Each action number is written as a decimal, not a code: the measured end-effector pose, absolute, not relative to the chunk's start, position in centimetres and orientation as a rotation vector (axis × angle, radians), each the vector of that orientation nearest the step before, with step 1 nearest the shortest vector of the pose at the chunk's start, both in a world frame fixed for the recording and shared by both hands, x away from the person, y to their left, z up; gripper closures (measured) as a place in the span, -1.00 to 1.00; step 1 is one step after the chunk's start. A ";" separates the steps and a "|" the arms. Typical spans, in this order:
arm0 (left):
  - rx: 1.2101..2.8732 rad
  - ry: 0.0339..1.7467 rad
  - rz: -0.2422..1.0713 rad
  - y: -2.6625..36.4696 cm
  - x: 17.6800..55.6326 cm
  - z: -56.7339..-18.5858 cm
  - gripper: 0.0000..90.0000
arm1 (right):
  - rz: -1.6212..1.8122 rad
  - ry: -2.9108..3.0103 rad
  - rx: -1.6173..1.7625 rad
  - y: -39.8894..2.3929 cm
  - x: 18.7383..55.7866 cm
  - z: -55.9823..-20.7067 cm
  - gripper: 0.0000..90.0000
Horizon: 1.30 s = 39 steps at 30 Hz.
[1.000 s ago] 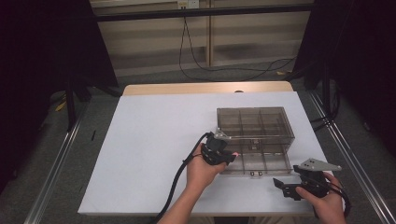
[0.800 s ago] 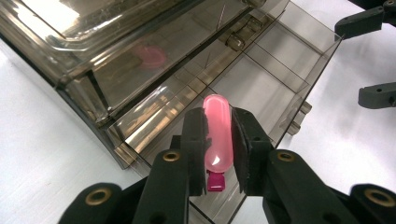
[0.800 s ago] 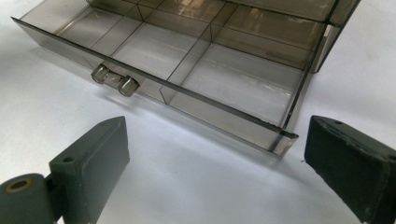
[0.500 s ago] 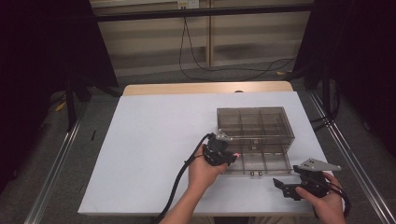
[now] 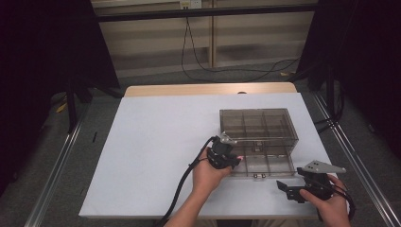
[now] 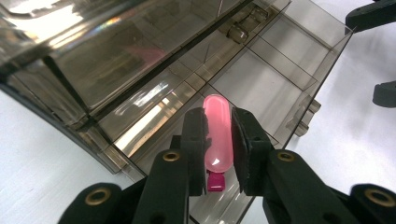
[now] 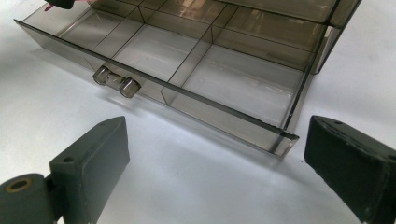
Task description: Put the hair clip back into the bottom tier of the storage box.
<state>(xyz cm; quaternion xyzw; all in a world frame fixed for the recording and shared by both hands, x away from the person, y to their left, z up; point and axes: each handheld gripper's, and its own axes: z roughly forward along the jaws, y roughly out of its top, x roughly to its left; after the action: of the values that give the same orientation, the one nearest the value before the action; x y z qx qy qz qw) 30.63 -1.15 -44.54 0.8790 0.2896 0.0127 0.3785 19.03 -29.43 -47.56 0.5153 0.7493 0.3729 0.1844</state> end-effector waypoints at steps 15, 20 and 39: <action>2.256 0.744 0.036 -1.3 30.5 -45.1 0.69 | 1.053 2.112 1.453 -29.4 19.0 -47.5 -0.85; 2.260 0.745 0.044 -1.4 30.4 -45.3 0.69 | 1.055 2.113 1.452 -29.4 19.0 -47.5 -0.85; 2.259 0.735 0.045 -1.0 30.3 -44.9 0.60 | 1.053 2.110 1.457 -29.4 19.0 -47.5 -0.85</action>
<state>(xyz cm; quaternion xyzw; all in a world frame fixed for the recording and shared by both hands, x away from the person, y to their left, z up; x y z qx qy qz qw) 30.34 -1.04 -44.90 0.8820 0.2869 0.0177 0.3735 18.96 -29.38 -47.51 0.5166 0.7482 0.3734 0.1841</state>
